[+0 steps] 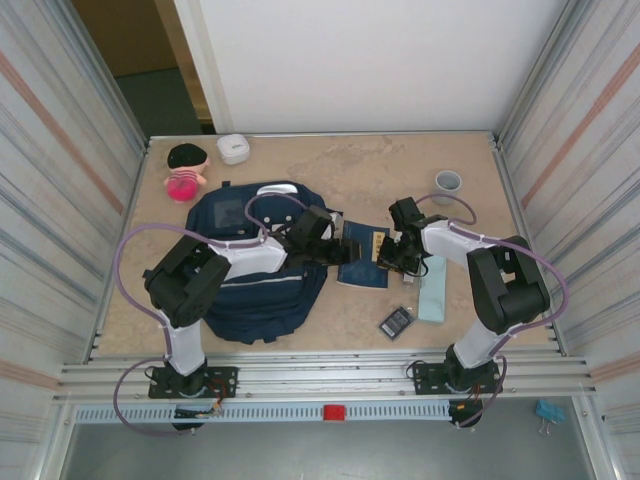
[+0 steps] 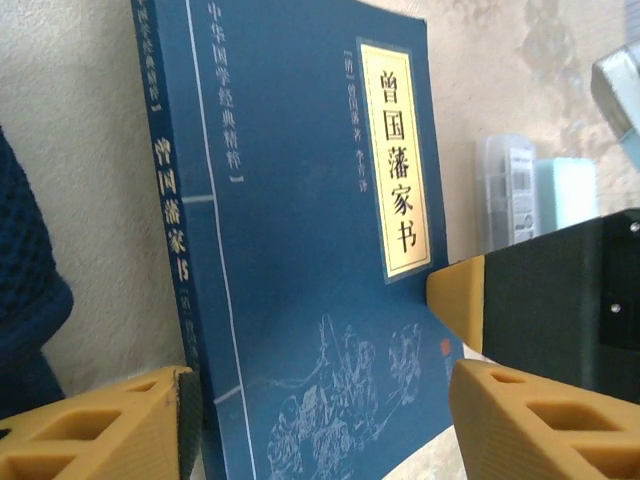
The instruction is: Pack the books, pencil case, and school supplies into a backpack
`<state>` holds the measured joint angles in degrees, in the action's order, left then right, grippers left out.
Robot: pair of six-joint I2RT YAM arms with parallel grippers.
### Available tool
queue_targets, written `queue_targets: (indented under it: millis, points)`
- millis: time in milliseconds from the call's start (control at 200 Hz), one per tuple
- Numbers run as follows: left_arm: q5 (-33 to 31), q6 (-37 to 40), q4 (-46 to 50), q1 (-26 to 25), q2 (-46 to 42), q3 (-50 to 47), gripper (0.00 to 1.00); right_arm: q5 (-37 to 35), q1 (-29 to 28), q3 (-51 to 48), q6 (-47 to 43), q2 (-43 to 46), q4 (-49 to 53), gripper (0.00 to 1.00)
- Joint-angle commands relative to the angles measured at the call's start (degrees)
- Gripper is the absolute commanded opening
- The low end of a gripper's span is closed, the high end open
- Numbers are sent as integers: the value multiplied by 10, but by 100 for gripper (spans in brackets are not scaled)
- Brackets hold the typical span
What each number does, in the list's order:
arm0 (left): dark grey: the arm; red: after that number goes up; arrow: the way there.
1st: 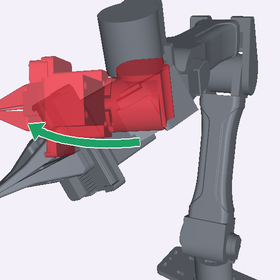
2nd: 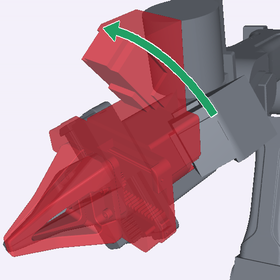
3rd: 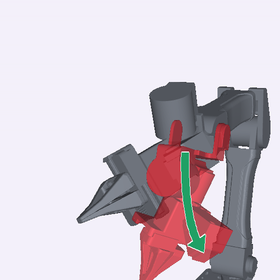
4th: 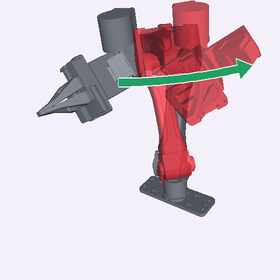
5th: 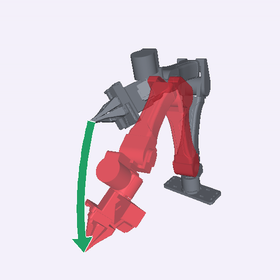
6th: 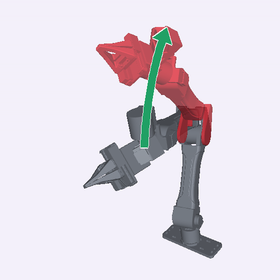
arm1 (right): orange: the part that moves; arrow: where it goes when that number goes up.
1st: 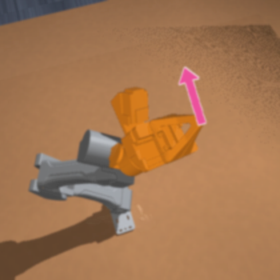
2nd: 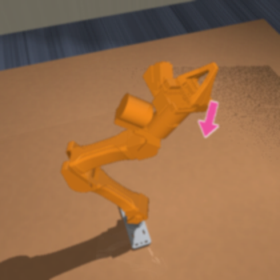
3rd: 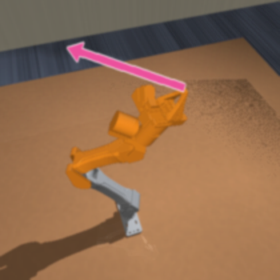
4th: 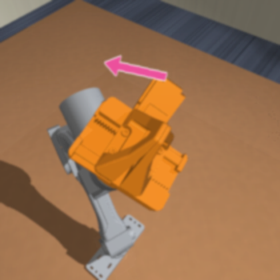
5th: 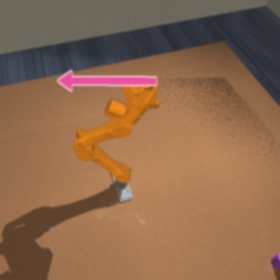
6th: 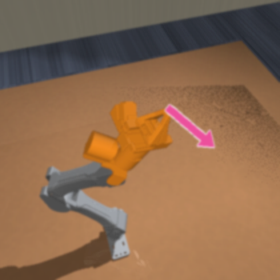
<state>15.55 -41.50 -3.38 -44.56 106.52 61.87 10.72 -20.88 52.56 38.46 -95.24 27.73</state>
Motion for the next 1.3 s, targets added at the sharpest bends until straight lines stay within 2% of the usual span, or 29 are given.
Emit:
queue_targets:
  millis: [0,301,671,877,1012,1102,1132,1158,1203,1293]
  points:
    - [-56,49,120,-3,-10,24,68,3,-15,-13,-4,-29,43,24]
    - [-119,80,200,-6,20,77,69,-2,-18,-3,-6,-19,53,24]
    - [-52,83,195,-21,90,124,68,14,-23,-7,-2,-18,41,24]
    - [37,48,130,-24,59,103,60,23,-22,-8,-2,-20,35,24]
    - [64,12,82,-24,8,83,50,31,-22,-11,0,-15,27,24]
    - [66,8,69,-24,-9,83,31,48,-21,-13,4,1,11,23]
    - [61,12,69,-24,-15,84,20,54,-20,-14,5,11,3,24]
    - [54,19,69,-24,-21,83,13,58,-19,-14,5,23,-3,26]
    - [40,34,67,-23,-35,81,6,62,-16,-14,3,47,-10,29]
    - [39,58,22,-15,-76,52,1,60,-6,-15,-6,115,-20,41]
